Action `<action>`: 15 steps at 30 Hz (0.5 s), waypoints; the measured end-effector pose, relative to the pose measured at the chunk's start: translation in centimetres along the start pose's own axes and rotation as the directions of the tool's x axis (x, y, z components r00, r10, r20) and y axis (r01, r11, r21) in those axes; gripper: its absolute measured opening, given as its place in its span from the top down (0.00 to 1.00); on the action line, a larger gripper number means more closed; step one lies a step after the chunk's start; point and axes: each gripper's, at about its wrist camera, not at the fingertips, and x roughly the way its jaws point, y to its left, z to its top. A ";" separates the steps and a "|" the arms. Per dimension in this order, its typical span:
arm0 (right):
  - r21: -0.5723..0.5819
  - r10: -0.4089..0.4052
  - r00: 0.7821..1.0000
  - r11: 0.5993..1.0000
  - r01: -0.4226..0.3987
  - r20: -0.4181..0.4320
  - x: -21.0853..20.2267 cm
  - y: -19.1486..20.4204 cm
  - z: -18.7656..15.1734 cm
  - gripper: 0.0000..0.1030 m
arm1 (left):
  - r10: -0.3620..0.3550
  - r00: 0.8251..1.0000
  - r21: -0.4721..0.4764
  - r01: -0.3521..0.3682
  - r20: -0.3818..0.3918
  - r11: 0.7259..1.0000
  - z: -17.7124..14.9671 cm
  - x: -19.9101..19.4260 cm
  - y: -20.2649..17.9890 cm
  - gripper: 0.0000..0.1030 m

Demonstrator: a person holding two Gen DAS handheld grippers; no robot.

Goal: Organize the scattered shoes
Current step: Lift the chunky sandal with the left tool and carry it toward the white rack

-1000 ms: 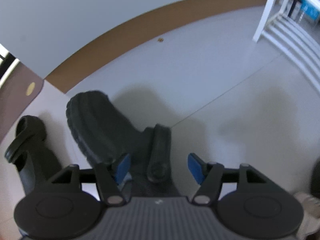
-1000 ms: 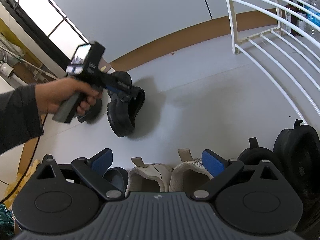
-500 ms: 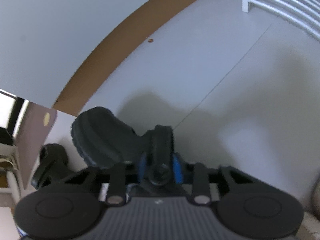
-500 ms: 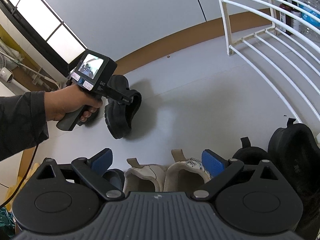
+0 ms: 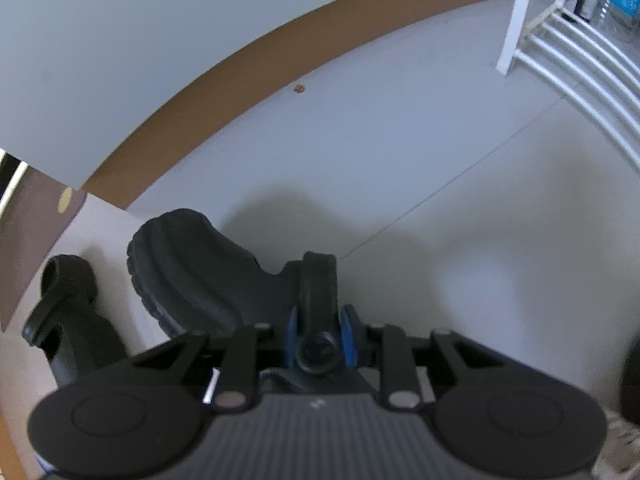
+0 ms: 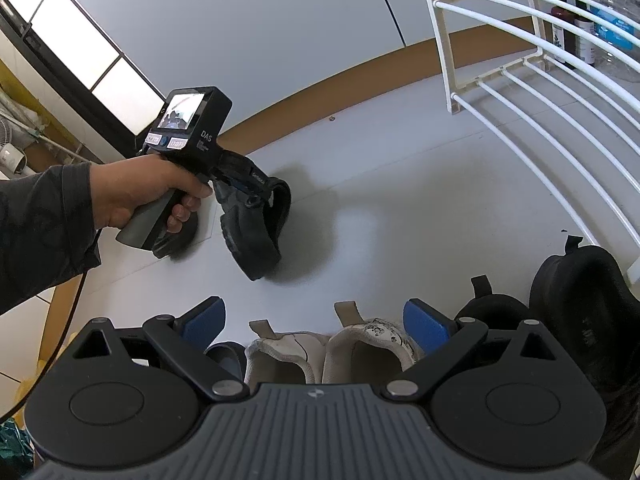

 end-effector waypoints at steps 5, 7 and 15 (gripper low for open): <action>0.006 0.003 1.000 1.000 -0.003 0.007 -0.3 -0.4 0.1 0.04 | -0.039 0.999 -0.004 0.039 -0.006 0.999 0.1 -0.8 -2.4 0.77; 0.009 0.004 1.000 1.000 -0.004 0.011 -0.4 -0.5 0.1 0.04 | -0.047 0.999 0.004 0.047 -0.005 0.999 0.1 -0.9 -2.9 0.77; 0.022 0.005 1.000 1.000 -0.005 0.017 -1.0 -1.1 0.2 0.04 | -0.120 0.993 0.016 0.120 -0.010 0.993 0.1 -1.8 -6.0 0.78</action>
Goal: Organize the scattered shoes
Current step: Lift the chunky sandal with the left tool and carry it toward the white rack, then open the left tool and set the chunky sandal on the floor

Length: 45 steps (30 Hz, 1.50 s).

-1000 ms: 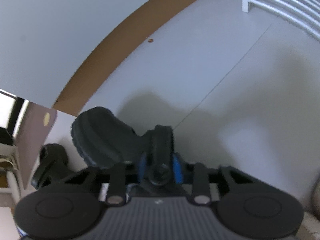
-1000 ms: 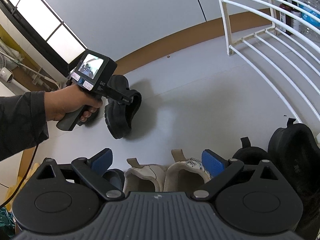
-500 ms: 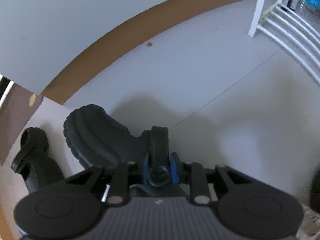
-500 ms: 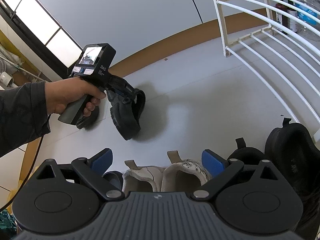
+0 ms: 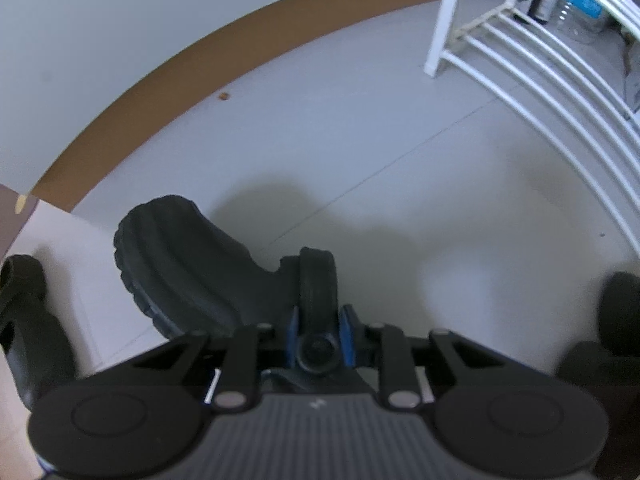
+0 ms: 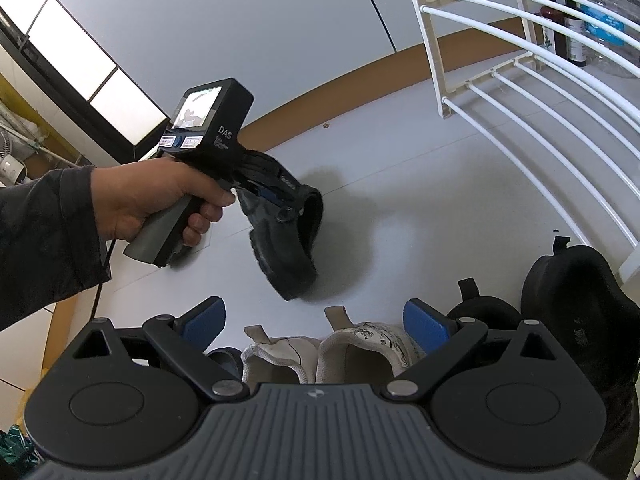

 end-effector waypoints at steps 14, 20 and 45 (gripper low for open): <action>0.031 -0.012 1.000 0.999 0.012 -0.001 -0.3 -1.0 0.2 0.04 | -0.083 0.996 0.023 0.083 0.010 0.996 0.1 -0.6 -4.0 0.80; 0.041 -0.013 1.000 0.999 0.014 -0.006 0.0 -1.1 0.2 0.04 | -0.086 0.996 0.041 0.085 0.024 0.996 -0.1 -1.6 -3.2 0.49; 0.032 0.049 0.998 0.998 -0.051 0.042 0.9 1.2 2.0 0.05 | -0.120 0.974 -0.214 0.161 0.193 0.963 -10.8 -15.7 3.6 0.34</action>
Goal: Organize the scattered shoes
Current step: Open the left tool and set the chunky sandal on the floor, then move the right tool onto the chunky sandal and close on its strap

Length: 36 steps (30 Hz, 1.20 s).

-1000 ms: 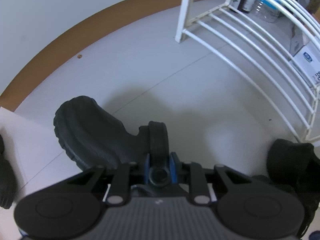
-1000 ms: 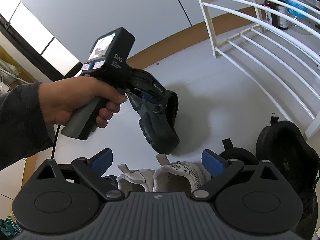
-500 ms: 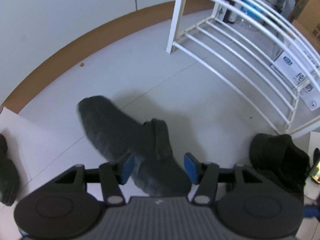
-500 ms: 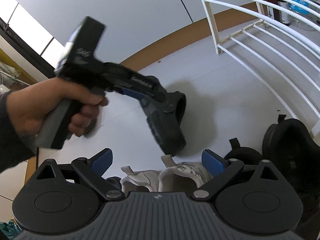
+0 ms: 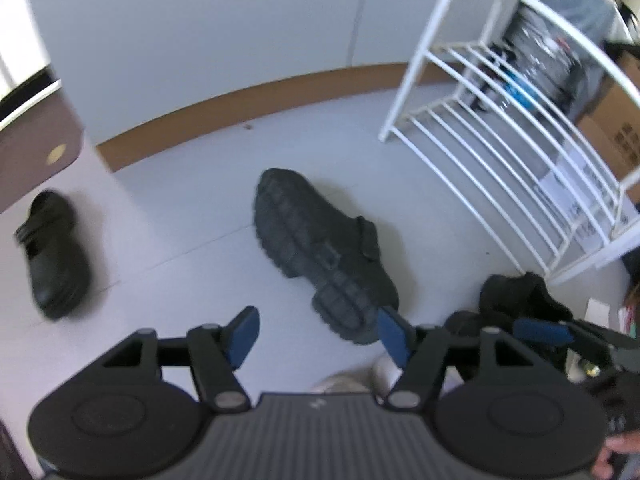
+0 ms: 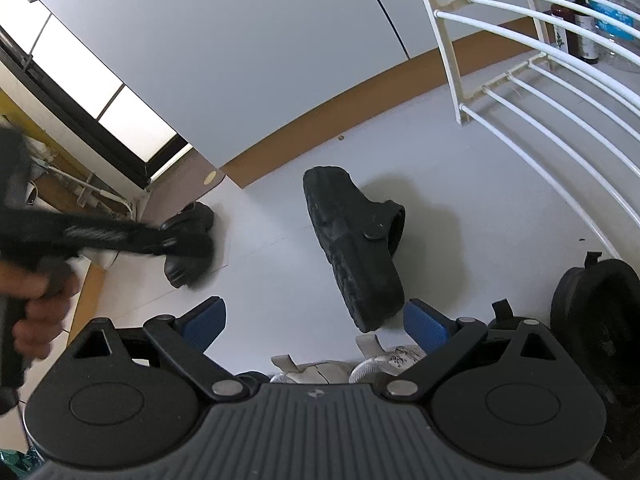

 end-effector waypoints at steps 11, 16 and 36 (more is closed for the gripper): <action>-0.003 -0.008 1.000 1.000 0.008 0.012 1.4 -0.4 0.9 0.17 | 0.018 0.998 -0.136 -0.010 0.059 0.991 -1.5 -3.0 2.5 0.32; -0.018 -0.027 1.000 0.999 0.027 0.003 3.2 -0.8 1.9 0.23 | 0.006 0.999 -0.154 0.001 0.042 0.988 -2.3 -2.1 3.0 0.32; 0.039 -0.050 0.995 0.998 0.053 -0.090 14.0 -4.1 3.7 0.40 | 0.081 0.994 -0.198 -0.066 0.068 0.978 -2.6 -2.9 5.7 0.29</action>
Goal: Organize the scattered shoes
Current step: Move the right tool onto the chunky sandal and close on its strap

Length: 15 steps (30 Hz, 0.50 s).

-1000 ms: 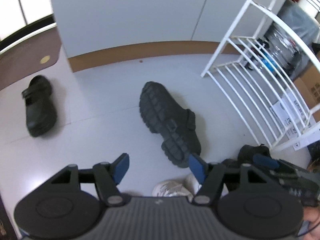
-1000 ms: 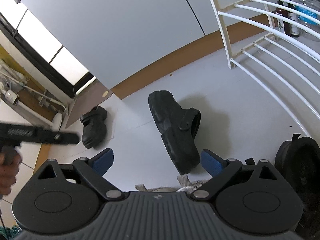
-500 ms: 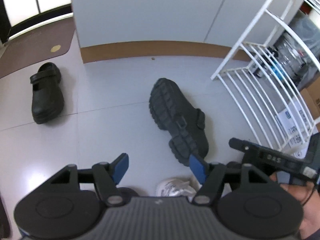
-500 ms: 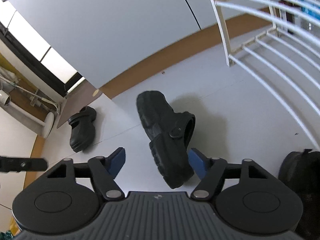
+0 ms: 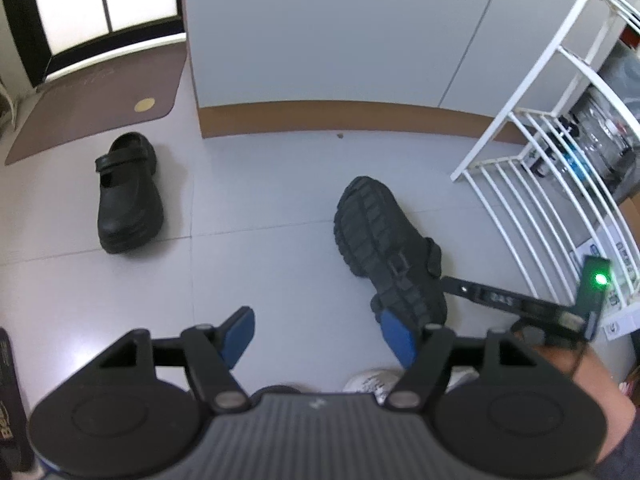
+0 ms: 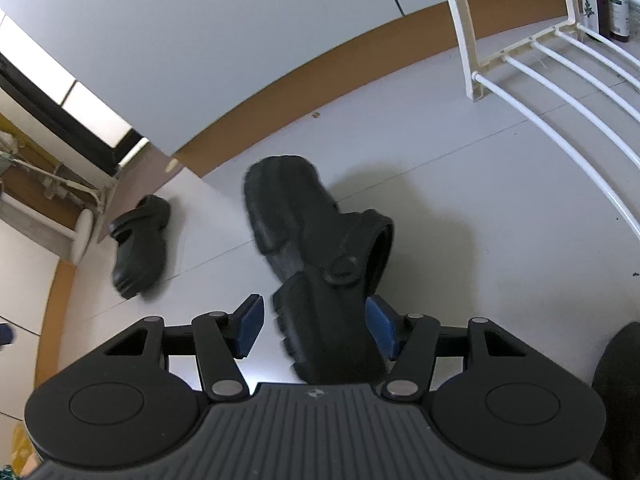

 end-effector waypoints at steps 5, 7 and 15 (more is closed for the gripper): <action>0.000 0.007 1.000 1.000 -0.007 -0.002 1.7 -0.5 0.6 0.40 | -0.007 1.000 -0.007 0.007 -0.008 1.000 -0.1 0.2 -0.3 0.29; -0.009 -0.004 1.000 1.000 0.004 -0.008 2.3 -0.6 0.9 0.40 | -0.025 1.000 -0.018 0.025 -0.015 1.000 -0.1 0.2 -0.5 0.29; -0.056 -0.015 1.000 0.998 0.014 -0.017 4.7 0.2 1.8 0.43 | -0.053 0.999 -0.029 0.053 -0.010 0.998 -0.1 -0.2 -1.0 0.29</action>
